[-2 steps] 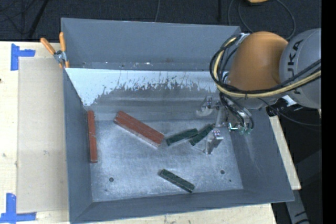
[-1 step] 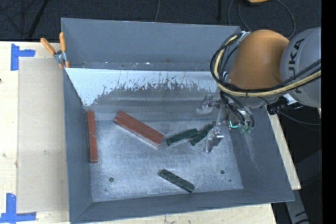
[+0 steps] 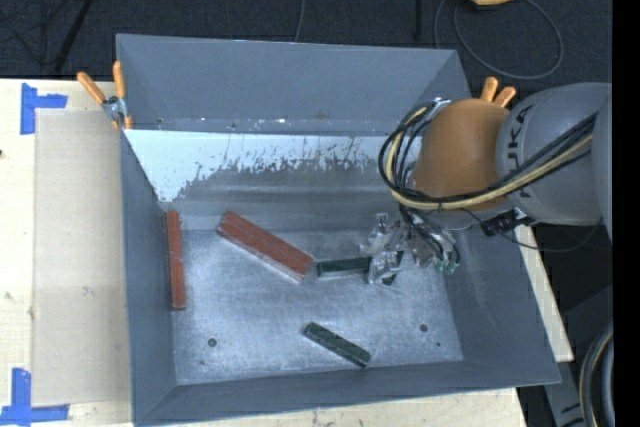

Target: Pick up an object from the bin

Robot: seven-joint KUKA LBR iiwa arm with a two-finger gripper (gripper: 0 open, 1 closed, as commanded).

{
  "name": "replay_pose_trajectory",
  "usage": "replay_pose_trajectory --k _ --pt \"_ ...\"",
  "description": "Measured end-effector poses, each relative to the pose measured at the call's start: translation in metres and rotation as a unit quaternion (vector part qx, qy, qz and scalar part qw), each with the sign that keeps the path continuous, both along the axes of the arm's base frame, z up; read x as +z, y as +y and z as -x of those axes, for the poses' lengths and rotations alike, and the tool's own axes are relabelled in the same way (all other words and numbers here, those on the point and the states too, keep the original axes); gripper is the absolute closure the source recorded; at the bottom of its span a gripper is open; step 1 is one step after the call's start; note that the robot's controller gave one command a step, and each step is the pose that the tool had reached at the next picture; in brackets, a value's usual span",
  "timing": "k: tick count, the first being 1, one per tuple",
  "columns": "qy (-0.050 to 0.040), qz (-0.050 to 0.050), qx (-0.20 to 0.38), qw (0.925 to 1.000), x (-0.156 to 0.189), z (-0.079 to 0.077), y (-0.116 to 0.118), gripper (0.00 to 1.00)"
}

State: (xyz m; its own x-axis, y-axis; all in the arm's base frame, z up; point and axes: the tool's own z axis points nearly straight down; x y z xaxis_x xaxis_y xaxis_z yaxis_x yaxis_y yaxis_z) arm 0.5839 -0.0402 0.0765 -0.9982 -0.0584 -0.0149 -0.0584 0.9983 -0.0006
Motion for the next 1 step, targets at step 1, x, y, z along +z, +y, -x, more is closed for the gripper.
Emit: replay_pose_trajectory --k 1 --pt "0.0000 0.000 0.000 1.0000 0.0000 0.0000 0.0000 1.00"
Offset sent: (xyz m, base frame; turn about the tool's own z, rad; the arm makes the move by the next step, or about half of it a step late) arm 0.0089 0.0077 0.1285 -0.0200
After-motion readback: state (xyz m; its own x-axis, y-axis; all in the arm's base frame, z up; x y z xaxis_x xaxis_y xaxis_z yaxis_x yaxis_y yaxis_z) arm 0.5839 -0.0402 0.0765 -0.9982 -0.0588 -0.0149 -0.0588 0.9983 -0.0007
